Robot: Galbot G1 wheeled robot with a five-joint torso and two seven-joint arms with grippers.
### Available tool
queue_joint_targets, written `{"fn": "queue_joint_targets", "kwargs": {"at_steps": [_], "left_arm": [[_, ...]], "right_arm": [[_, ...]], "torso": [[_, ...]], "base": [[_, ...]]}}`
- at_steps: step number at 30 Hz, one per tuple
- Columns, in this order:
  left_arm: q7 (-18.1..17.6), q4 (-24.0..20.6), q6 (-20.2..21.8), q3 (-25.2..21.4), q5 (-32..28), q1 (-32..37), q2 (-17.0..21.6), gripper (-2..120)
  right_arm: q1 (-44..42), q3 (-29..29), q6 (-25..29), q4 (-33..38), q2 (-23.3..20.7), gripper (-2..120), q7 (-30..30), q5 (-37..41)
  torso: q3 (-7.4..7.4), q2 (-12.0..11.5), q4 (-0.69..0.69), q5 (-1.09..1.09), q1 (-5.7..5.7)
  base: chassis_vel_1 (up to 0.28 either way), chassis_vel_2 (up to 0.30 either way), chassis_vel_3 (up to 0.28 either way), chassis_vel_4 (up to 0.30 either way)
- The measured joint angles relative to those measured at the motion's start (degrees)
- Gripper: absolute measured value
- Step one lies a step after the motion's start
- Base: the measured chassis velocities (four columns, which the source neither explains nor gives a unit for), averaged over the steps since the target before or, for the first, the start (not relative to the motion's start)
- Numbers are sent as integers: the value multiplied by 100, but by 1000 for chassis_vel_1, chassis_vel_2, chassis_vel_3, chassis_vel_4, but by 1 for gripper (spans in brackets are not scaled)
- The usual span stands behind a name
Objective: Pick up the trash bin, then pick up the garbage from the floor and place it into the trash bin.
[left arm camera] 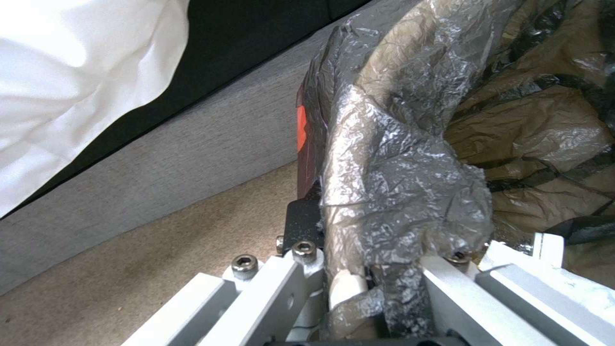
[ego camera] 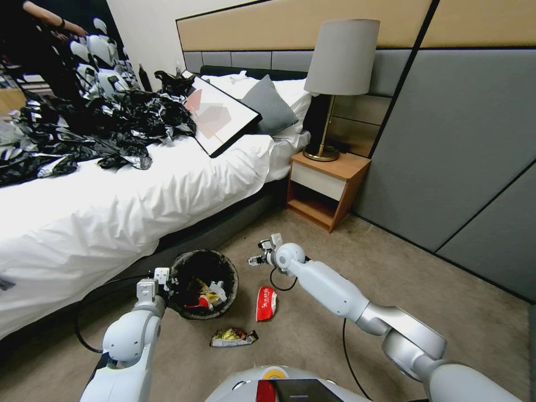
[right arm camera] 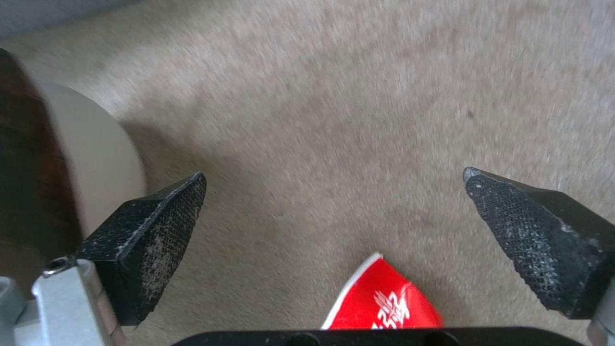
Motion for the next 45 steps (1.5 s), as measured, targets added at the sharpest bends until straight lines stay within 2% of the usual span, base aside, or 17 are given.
{"fn": "queue_joint_targets", "kwargs": {"at_steps": [16,37,45], "left_arm": [[10,75,0,8,5,-10,-25,0],[19,143,0,70,39,-38,-46,0],[21,145,0,68,47,-31,-26,0]], "right_arm": [[-645,212,9,16,-230,100,139,-203],[-1353,435,13,-96,-163,100,104,-488],[-1474,440,14,-116,-249,100,257,-303]], "torso": [[0,0,-1,1,0],[0,0,0,1,0],[0,0,0,1,0]], "base": [[0,0,0,0],[0,0,0,0],[0,0,0,0]]}}
